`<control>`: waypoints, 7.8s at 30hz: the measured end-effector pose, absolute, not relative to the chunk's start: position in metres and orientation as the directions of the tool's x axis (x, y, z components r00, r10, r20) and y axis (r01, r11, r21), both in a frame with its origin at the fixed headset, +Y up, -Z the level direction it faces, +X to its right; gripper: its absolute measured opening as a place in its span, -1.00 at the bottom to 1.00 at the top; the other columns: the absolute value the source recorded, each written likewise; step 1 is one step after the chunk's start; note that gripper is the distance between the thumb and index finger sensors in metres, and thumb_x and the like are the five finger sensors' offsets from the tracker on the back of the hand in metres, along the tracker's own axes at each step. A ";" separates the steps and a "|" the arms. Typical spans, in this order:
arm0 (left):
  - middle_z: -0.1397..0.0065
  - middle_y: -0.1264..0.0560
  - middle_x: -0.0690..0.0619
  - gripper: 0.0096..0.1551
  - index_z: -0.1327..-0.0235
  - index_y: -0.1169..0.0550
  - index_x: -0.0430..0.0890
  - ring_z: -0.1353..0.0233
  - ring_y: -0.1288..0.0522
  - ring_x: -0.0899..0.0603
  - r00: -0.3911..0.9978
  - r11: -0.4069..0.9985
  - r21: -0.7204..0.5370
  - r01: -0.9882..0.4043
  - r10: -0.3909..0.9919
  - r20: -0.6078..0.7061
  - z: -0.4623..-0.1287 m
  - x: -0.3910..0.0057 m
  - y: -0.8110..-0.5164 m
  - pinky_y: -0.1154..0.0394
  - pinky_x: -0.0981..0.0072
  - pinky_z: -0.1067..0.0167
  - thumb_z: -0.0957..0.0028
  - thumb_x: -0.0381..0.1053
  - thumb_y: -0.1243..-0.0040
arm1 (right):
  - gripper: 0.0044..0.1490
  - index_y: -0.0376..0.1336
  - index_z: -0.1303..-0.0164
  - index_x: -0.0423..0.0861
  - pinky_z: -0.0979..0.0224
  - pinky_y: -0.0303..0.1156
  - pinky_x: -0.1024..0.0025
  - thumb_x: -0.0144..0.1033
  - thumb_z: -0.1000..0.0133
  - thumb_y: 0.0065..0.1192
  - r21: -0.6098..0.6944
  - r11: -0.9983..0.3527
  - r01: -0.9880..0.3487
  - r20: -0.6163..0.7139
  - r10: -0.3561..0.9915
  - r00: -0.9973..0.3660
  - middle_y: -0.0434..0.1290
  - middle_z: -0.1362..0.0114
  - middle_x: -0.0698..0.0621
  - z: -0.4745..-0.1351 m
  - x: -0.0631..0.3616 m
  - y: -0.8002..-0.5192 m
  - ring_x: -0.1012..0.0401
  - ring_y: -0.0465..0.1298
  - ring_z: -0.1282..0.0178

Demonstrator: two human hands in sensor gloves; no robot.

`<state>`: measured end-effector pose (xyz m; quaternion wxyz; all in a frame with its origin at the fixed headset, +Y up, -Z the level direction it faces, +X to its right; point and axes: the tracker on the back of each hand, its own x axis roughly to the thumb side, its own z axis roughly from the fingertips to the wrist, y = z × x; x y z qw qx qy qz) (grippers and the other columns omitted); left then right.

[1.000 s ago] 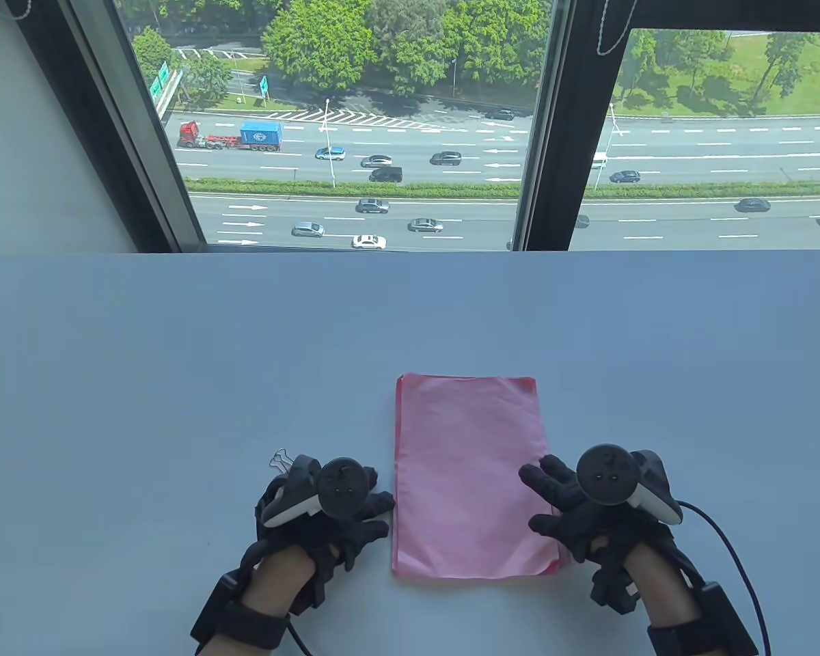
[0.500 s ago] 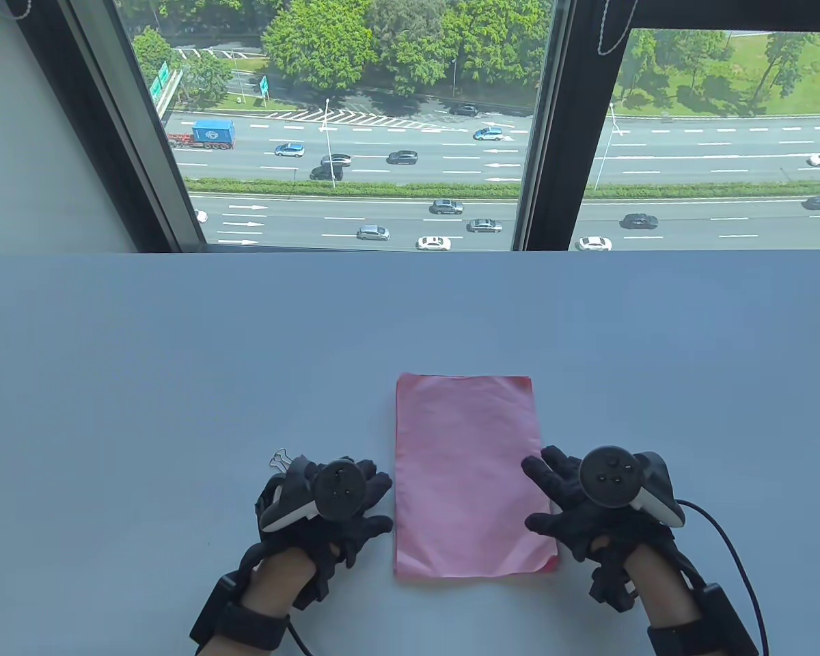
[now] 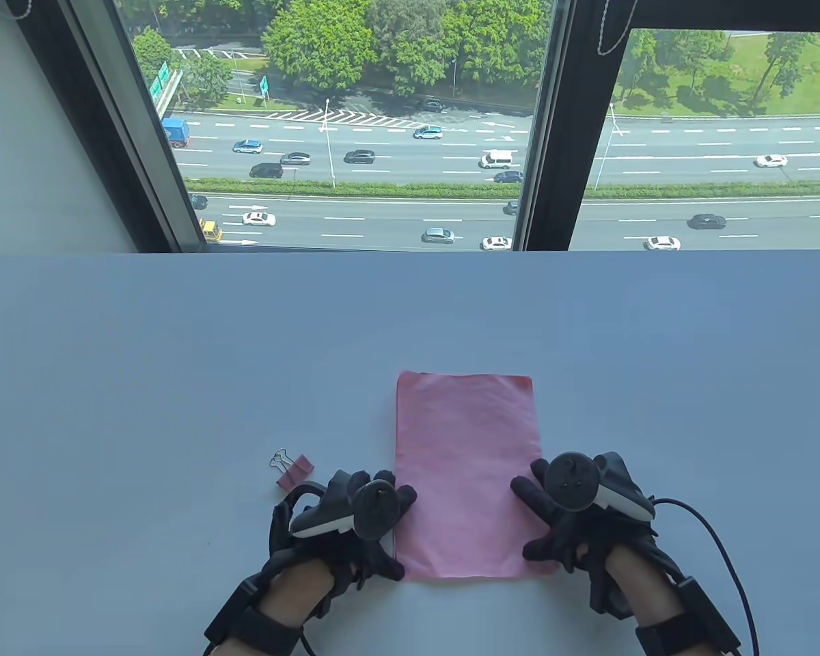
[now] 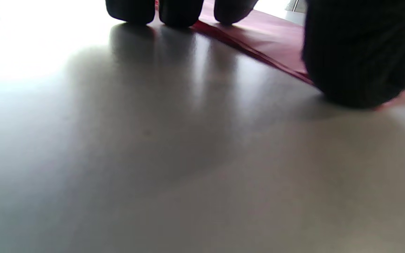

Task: Clip paper with binder clip (Left hand to clip)

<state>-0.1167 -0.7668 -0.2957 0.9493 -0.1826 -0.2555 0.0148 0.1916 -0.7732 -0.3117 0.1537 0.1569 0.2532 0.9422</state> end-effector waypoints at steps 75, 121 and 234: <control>-0.46 -0.47 -0.16 -0.21 -0.55 -0.33 -0.04 -0.03 -0.72 -0.14 0.437 0.261 -0.625 -0.735 0.888 -0.142 -0.307 -0.134 -0.789 -0.60 -0.04 -0.05 0.04 -0.14 -0.29 | -0.35 0.35 -0.33 -0.22 0.12 0.64 0.10 -0.23 -0.06 0.36 0.320 -0.197 -0.927 -0.304 0.905 -0.297 0.66 -0.13 -0.14 -0.329 0.240 -0.787 -0.06 0.73 0.08; -0.38 -0.62 0.00 -0.44 -0.32 -0.60 0.08 -0.30 -0.62 -0.26 0.187 0.309 -0.269 -0.912 0.898 0.398 -0.293 -0.141 -0.736 -0.48 -0.22 -0.21 0.00 0.07 -0.27 | -0.14 0.23 -0.51 -0.04 -0.18 0.47 -0.19 -0.10 0.01 0.49 0.244 -0.328 -0.913 0.407 0.889 -0.211 0.54 -0.36 -0.14 -0.295 0.209 -0.713 -0.18 0.61 -0.20; -0.42 -0.58 -0.08 -0.32 -0.51 -0.42 0.13 -0.31 -0.60 -0.32 0.240 0.381 -0.302 -0.874 0.879 0.412 -0.288 -0.129 -0.728 -0.52 -0.20 -0.16 -0.03 0.02 -0.19 | -0.29 0.27 -0.45 -0.11 -0.12 0.53 -0.19 -0.23 -0.06 0.38 0.220 -0.413 -0.884 0.442 0.850 -0.287 0.50 -0.37 -0.24 -0.281 0.175 -0.715 -0.26 0.60 -0.18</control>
